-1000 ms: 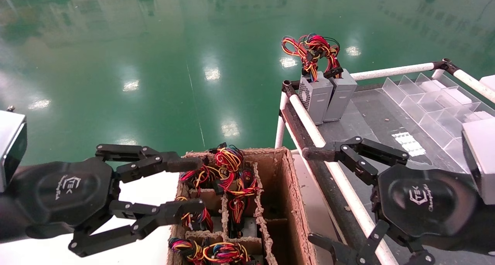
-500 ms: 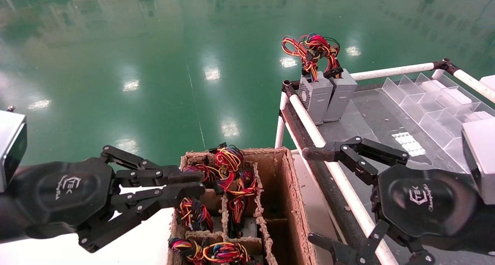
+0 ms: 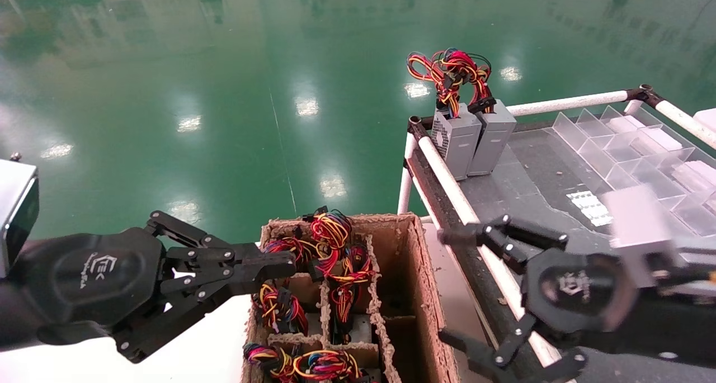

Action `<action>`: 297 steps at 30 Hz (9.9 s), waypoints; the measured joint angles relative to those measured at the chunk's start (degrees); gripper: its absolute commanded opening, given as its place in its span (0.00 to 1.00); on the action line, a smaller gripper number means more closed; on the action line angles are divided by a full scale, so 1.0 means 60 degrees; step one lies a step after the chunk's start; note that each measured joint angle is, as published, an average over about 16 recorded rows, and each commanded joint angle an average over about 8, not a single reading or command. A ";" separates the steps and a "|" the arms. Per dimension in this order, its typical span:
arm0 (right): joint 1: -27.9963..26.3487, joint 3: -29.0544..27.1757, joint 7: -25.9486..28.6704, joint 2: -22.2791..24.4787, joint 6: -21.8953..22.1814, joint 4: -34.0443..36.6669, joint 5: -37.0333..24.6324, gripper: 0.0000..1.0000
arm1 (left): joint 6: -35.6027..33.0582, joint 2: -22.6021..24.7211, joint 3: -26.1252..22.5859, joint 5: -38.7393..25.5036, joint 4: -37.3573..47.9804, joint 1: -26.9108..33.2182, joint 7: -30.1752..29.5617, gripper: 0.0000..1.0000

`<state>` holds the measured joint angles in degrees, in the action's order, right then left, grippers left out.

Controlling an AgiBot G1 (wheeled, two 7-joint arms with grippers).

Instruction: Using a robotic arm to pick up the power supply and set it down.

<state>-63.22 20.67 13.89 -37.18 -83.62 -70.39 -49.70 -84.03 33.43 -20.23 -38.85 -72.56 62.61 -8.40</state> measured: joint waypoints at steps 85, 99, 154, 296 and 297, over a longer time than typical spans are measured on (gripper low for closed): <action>-0.0610 0.3374 0.0284 -0.2299 -0.0333 0.1424 -0.2880 0.00 | 0.0004 -0.0004 -0.0010 0.0007 0.0000 0.0003 0.0005 1.00; -0.0351 0.3227 0.0316 -0.2173 0.0026 0.1073 -0.2731 0.00 | 0.0004 -0.0004 -0.0012 0.0008 0.0000 0.0003 0.0006 1.00; -0.2230 0.0133 -0.1085 0.0198 0.0393 0.4296 0.0802 0.00 | 0.0007 -0.0007 -0.0018 0.0012 0.0000 0.0005 0.0009 1.00; -0.5662 0.0912 -0.4770 -0.3397 0.1786 0.9887 -0.1294 1.00 | 0.0013 -0.0013 -0.0033 0.0023 0.0005 0.0007 0.0018 1.00; -0.5552 0.0881 -0.4691 -0.3327 0.1747 0.9694 -0.1246 1.00 | 0.0013 -0.0013 -0.0033 0.0023 0.0006 0.0007 0.0018 1.00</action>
<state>-96.53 25.95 -14.25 -57.14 -73.14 -12.22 -57.18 -83.95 33.35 -20.43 -38.71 -72.52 62.65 -8.29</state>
